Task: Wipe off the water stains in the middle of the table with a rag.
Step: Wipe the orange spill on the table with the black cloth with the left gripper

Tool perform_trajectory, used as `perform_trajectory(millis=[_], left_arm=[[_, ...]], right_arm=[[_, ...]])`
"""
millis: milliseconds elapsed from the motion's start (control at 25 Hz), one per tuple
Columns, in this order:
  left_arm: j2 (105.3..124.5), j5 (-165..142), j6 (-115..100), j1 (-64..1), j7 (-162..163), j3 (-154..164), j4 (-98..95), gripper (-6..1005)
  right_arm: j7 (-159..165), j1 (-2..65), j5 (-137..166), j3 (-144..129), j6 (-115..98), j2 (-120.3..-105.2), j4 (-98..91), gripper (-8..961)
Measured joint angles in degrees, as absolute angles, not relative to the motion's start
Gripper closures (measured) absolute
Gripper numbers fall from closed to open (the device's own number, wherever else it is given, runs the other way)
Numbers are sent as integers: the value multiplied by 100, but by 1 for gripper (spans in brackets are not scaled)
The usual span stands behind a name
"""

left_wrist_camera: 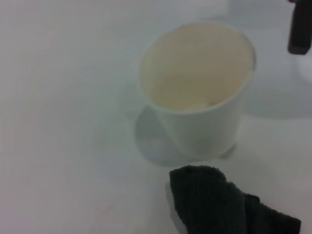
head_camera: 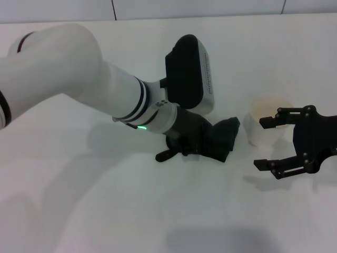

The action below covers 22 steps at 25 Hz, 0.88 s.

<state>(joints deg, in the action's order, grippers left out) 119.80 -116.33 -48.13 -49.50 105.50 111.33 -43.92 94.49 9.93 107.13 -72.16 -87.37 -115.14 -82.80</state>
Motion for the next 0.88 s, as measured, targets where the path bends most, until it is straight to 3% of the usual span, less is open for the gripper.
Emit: perform_trajectory(millis=[880], left_arm=[[11955,-12552,-4705,-4776,10561,9816,-4360,902]], right_arm=[[9448,993,10714,-7216,-8718,-11514,-8279,84]])
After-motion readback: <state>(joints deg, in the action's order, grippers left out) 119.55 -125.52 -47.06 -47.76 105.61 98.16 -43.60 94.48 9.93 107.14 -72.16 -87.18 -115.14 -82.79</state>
